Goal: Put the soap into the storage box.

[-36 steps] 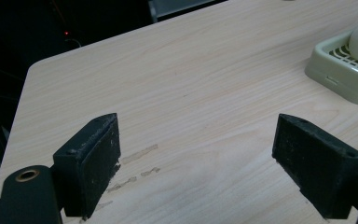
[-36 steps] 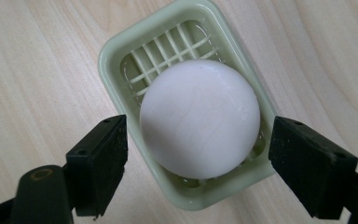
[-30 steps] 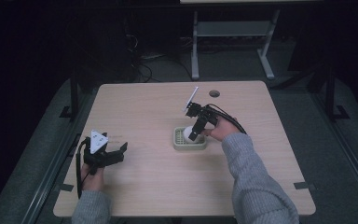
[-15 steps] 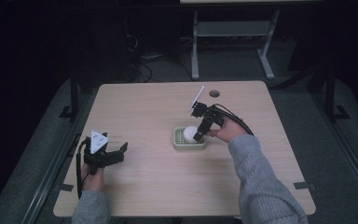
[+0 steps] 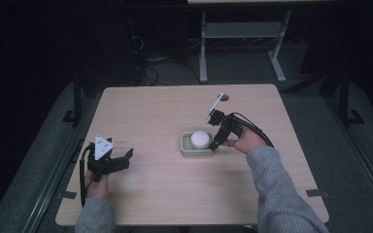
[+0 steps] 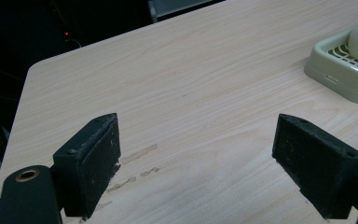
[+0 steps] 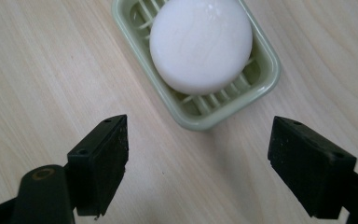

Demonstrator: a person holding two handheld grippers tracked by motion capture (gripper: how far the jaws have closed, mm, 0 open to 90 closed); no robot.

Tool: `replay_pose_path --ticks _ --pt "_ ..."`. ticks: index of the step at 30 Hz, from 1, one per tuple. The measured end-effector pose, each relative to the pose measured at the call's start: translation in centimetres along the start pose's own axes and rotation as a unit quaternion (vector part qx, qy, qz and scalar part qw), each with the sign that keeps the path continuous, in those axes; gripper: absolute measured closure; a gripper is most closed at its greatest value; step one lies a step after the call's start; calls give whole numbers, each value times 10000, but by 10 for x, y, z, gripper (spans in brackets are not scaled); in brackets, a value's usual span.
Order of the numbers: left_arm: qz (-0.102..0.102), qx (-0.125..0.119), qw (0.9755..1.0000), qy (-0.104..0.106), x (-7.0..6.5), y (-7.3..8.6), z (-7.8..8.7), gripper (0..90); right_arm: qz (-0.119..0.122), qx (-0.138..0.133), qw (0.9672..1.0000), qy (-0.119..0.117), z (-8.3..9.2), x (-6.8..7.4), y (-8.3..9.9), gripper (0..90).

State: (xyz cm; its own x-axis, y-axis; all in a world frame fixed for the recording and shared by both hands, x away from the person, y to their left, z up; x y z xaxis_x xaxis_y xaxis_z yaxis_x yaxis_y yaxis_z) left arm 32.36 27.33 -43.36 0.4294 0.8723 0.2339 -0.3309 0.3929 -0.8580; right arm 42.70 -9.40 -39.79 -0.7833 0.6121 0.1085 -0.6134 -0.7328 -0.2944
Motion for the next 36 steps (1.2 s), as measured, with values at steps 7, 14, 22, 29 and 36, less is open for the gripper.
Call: replay_pose_path --ticks 7,14,22,29,36 --pt "-8 9 10000 10 0 0 0 148 -49 36 10000 24 1 0 13 197" --pt "-14 19 10000 12 0 0 0 148 -146 -54 9999 10 3 -1 28 199" --pt "-23 34 10000 29 -1 0 0 148 -229 -134 9996 -19 5 0 46 199" --pt "-28 0 10000 32 -2 0 -1 148 -308 -183 9994 -30 5 1 62 199" --pt "-34 -2 10000 12 -2 0 -1 149 -393 -249 9989 -34 4 2 81 195"
Point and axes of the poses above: each handheld gripper's, and its own axes: z roughly backward along the jaws, y roughly out of its underside, x roughly to its left, the point moved 2 cm from there along -z, roughly forward along the jaws, and after that the axes turned 5 degrees about -z, right-handed, at the moved point
